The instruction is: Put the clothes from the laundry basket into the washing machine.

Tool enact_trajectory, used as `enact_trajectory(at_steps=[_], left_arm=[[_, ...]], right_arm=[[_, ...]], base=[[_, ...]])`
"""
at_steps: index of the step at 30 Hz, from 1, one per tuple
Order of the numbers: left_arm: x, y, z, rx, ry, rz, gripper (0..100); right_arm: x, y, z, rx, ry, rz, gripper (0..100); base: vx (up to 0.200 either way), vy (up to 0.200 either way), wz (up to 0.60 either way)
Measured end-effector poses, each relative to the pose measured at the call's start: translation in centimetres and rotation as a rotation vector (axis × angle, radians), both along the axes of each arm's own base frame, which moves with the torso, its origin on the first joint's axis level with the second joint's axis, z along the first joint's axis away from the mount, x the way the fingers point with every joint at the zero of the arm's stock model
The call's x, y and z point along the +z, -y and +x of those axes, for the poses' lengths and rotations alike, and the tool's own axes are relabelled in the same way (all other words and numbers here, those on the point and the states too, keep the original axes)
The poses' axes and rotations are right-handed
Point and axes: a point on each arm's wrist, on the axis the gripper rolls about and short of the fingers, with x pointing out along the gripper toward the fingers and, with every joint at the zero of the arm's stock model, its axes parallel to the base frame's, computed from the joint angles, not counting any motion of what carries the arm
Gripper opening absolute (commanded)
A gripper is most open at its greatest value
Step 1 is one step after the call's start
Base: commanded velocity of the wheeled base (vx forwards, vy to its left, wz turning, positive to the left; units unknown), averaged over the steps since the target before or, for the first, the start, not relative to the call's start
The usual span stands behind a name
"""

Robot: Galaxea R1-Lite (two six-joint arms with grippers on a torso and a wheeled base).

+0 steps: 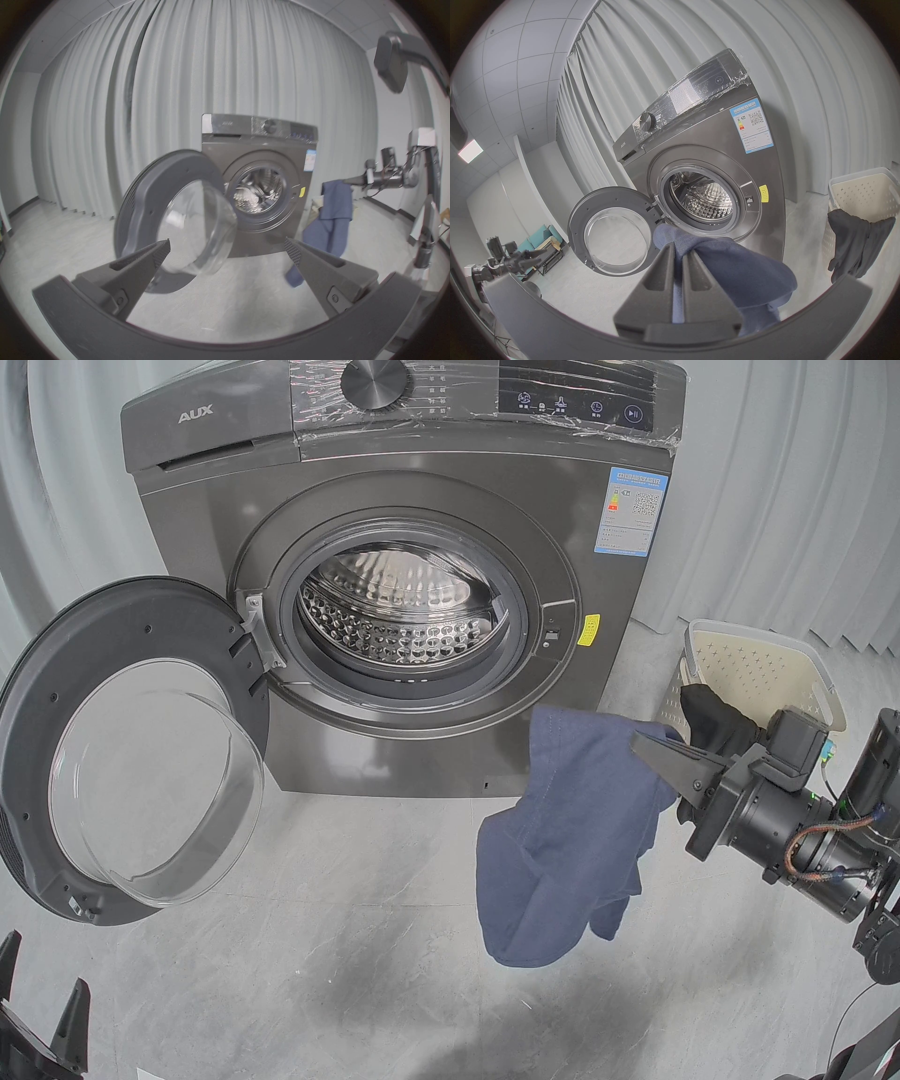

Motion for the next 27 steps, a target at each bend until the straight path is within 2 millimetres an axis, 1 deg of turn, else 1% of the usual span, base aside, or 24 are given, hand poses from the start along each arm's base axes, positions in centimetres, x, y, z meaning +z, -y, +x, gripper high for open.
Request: enact_trajectory(at_steps=[3,5,8,13,17,20,23,27], left_arm=[[1.8,0.2,0.4,-0.088,-0.005,0.002,100],[2.9,0.3,1.2,-0.152,-0.032,0.006,100],[4.0,0.5,2.7,-0.236,-0.080,0.010,100],[5.5,0.9,6.2,-0.364,-0.149,0.014,100],[6.1,1.6,9.0,-0.465,-0.201,0.018,100],[6.2,2.6,11.2,-0.532,-0.252,0.021,100],[6.4,4.1,13.6,-0.596,-0.278,0.027,100],[6.2,6.3,16.3,-0.664,-0.302,0.036,100]], right_arm=[[0.4,-0.5,0.5,-0.008,0.010,0.012,0],[0.8,-1.0,0.8,-0.012,0.018,0.025,0],[1.5,-1.8,1.3,-0.015,0.028,0.051,0],[2.7,-3.4,2.3,-0.013,0.042,0.105,0],[3.4,-4.7,3.3,-0.013,0.049,0.142,0],[3.6,-5.5,3.9,-0.013,0.051,0.155,0],[3.6,-6.0,4.3,-0.011,0.049,0.163,0],[3.6,-6.6,4.7,-0.011,0.046,0.168,0]], base=[[0.000,0.000,0.00],[0.000,0.000,0.00],[0.000,0.000,0.00],[0.000,0.000,0.00],[0.000,0.000,0.00],[0.000,0.000,0.00],[0.000,0.000,0.00],[0.000,0.000,0.00]])
